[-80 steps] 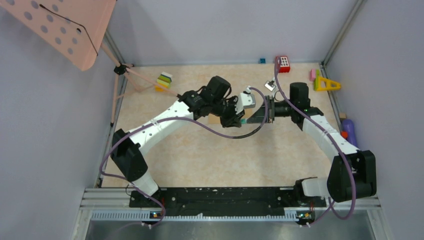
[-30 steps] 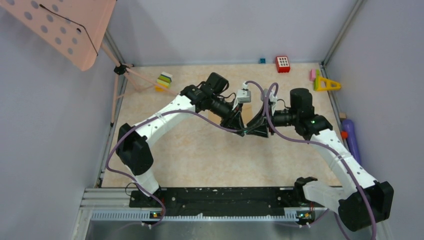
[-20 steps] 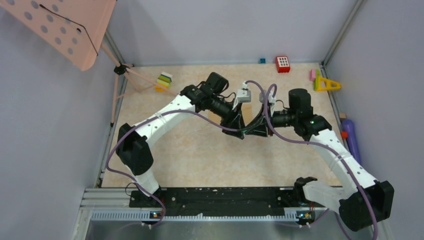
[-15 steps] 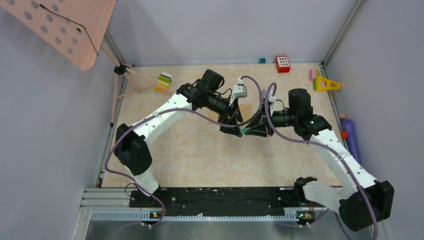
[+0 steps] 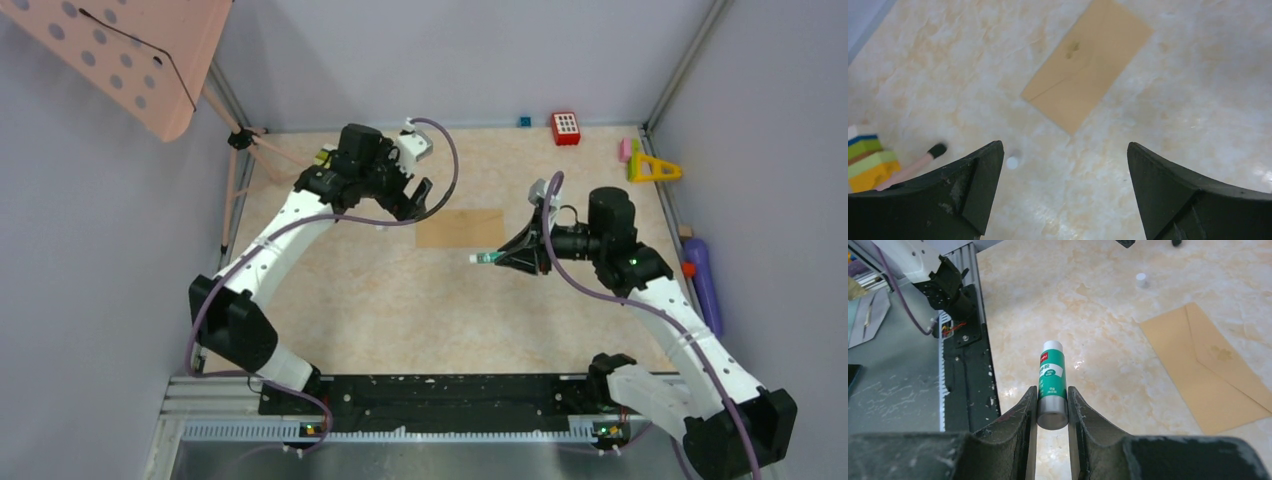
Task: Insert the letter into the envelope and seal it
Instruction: Close the solid glue cap on the solid glue.
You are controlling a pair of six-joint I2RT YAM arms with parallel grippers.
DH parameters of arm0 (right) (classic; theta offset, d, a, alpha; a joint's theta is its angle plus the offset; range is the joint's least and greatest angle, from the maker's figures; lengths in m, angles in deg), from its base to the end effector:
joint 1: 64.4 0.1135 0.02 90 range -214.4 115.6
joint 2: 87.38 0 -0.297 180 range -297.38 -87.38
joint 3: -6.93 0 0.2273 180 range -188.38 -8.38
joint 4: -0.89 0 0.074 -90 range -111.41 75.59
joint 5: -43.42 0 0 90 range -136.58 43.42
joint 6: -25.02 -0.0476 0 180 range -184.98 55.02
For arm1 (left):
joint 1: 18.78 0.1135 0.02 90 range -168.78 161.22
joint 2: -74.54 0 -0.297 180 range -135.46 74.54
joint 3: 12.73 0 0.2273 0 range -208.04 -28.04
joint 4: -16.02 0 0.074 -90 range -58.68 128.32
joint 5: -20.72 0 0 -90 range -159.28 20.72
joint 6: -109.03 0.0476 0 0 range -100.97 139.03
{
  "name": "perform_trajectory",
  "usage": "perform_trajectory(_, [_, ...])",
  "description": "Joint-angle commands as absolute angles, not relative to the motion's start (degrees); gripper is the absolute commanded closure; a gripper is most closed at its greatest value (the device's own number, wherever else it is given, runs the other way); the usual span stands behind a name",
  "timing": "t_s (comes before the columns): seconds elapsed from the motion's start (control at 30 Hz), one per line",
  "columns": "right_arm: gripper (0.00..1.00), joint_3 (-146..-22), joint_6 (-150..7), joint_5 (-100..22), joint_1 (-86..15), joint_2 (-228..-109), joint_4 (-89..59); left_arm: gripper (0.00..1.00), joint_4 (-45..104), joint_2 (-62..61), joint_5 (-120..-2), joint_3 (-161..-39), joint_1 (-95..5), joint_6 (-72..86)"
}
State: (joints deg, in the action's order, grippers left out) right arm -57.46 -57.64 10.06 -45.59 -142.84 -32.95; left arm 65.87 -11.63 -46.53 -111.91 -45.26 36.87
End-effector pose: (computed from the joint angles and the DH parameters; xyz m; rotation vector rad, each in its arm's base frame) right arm 0.1453 0.0915 0.3512 -1.0385 1.6585 1.1102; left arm 0.2746 -0.1574 0.3903 1.0318 1.9481 -0.5227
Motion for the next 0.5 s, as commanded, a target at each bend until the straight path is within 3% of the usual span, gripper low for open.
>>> perform_trajectory(0.0, [1.0,-55.19,-59.76,5.8,-47.48,-139.78,-27.78,0.02,70.13,-17.86,-63.36,-111.14,-42.94,40.27])
perform_trajectory(0.27, [1.0,-53.45,-56.95,5.89,-48.3,-138.47,-27.44,0.02,71.83,-27.45,-68.27,-112.97,-38.3,42.93])
perform_trajectory(0.47, [1.0,-52.7,-56.31,6.06,-48.34,-138.33,-27.27,0.08,71.55,-32.15,-68.43,-113.78,-37.42,43.34])
